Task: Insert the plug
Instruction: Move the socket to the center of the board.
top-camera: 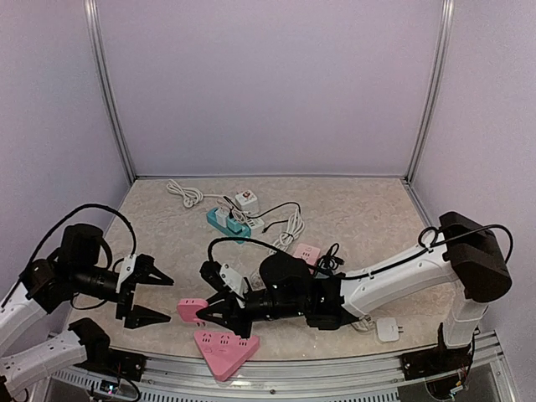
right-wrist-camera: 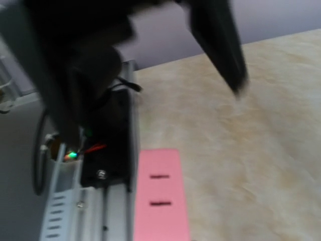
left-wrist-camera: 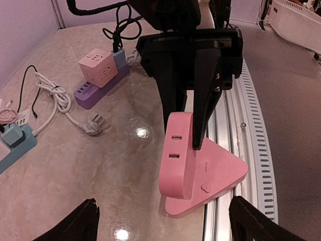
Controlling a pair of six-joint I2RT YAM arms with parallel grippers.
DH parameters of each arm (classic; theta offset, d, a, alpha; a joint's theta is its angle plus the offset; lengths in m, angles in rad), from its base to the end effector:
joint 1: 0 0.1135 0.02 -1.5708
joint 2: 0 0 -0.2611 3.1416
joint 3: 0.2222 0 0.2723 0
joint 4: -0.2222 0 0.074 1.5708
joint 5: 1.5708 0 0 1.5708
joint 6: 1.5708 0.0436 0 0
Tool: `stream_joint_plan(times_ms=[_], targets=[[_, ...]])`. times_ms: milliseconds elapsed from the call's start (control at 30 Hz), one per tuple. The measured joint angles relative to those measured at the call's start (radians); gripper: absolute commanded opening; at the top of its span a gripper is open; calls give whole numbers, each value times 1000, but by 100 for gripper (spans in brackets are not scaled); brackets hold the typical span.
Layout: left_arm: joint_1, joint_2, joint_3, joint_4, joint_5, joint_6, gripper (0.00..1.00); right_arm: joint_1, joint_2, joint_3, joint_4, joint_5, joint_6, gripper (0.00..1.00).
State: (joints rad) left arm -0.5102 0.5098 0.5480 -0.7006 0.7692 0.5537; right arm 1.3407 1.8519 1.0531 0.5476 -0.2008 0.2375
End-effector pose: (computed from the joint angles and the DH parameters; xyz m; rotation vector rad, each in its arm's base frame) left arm 0.1059 -0.0940 0.2462 1.4185 1.5945 -0.8250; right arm 0.0905 0.4243 0.1869 -1.1893 1.6326 1.2516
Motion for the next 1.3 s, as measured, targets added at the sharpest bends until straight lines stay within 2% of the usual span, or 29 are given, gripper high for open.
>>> stream_joint_plan(times_ms=[233, 367, 433, 467, 533, 667, 833, 900, 967, 1133, 1300], targets=[[-13, 14, -33, 20, 87, 57, 82, 19, 15, -31, 145, -11, -16, 0], [-14, 37, -23, -61, 25, 278, 85, 24, 30, -61, 227, 4, -24, 0], [-16, 70, -6, -128, 14, 357, 76, 26, 45, -68, 249, 13, -32, 0], [-26, 92, 6, -147, 21, 345, 73, 27, 52, -73, 261, 21, -35, 0], [-56, 133, 20, -118, 44, 251, 67, 29, 61, -93, 286, 36, -40, 0], [-84, 135, -22, 82, 47, -31, 73, 36, 60, -160, 319, 68, -60, 0], [-125, 20, -211, 424, -22, -438, 74, 38, 18, -206, 312, 86, -91, 0], [-169, -16, -273, 489, -69, -533, 71, 38, 12, -206, 330, 82, -91, 0], [-221, -25, -294, 525, -98, -580, 67, 38, 12, -213, 354, 83, -87, 0], [-271, 50, -299, 630, -108, -649, 66, 29, -27, -326, 401, 103, -63, 0], [-283, 114, -317, 684, -150, -619, 80, 2, -193, -367, 249, 138, -74, 0]])
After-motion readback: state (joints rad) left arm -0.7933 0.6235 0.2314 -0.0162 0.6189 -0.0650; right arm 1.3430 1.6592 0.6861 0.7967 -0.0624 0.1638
